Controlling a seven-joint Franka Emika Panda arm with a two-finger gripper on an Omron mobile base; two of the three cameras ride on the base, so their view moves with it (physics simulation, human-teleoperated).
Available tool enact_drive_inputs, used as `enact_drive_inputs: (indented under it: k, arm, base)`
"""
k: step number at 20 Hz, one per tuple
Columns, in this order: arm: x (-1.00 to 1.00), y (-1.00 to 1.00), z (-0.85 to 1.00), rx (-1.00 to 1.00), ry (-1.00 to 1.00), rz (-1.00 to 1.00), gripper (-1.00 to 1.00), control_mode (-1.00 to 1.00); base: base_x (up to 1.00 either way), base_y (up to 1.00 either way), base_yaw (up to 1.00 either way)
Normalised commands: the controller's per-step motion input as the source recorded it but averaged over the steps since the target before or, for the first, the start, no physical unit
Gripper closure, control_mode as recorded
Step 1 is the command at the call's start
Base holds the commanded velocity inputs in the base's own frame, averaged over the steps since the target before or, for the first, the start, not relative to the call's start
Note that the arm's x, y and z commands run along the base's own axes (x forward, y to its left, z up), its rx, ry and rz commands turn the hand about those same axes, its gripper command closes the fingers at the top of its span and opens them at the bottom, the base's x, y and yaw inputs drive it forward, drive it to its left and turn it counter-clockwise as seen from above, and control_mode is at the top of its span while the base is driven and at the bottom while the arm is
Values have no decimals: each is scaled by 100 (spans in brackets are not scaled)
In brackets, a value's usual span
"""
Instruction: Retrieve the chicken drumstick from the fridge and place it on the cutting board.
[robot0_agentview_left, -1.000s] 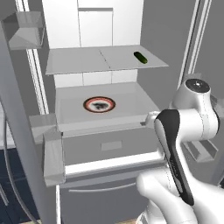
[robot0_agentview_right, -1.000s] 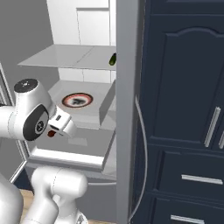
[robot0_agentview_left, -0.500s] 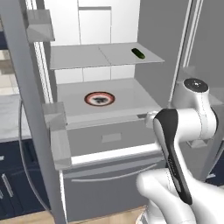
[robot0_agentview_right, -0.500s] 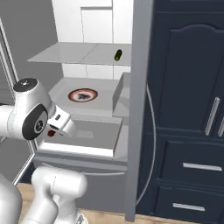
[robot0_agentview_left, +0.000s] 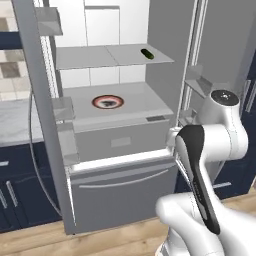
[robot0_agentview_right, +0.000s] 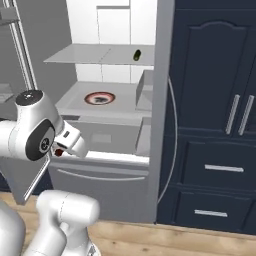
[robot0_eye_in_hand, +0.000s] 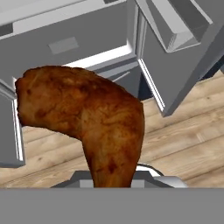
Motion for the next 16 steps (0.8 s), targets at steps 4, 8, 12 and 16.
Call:
enact_drive_inputs:
  k: [4, 8, 12, 16]
  arm:
    - [0, 0, 0, 0, 0, 0, 100, 100]
    - [0, 0, 0, 0, 0, 0, 100, 100]
    - [0, 0, 0, 0, 0, 0, 100, 100]
    - [0, 0, 0, 0, 0, 0, 100, 100]
  base:
    - [-59, 30, -5]
    - [-63, 39, -6]
    - [-59, 51, -4]
    - [-39, 71, 0]
